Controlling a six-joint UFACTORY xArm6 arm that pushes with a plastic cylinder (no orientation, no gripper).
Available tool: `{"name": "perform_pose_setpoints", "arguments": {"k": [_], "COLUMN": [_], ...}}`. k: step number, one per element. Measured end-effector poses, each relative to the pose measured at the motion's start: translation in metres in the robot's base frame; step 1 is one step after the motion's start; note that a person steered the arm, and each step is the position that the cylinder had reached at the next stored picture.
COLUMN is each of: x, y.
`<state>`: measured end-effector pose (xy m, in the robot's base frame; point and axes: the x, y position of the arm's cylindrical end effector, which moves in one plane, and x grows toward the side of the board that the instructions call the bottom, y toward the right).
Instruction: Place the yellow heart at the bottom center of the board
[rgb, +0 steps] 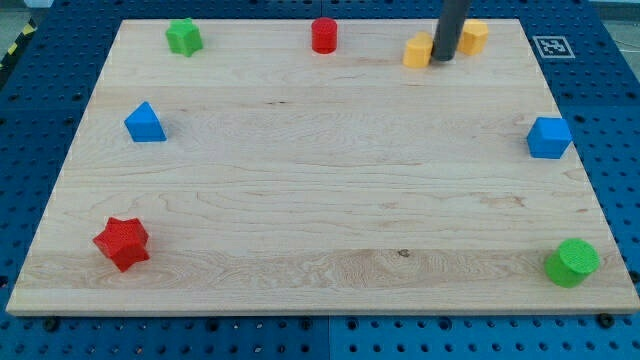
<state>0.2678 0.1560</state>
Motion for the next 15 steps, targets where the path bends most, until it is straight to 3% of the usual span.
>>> {"name": "perform_pose_setpoints", "arguments": {"k": [2,3,6,9,10,13,15], "x": [-0.043,-0.034,0.127,0.036,0.042,0.172,0.131], "y": [-0.024,-0.043,-0.046,-0.028,-0.071,-0.106,-0.127]}}
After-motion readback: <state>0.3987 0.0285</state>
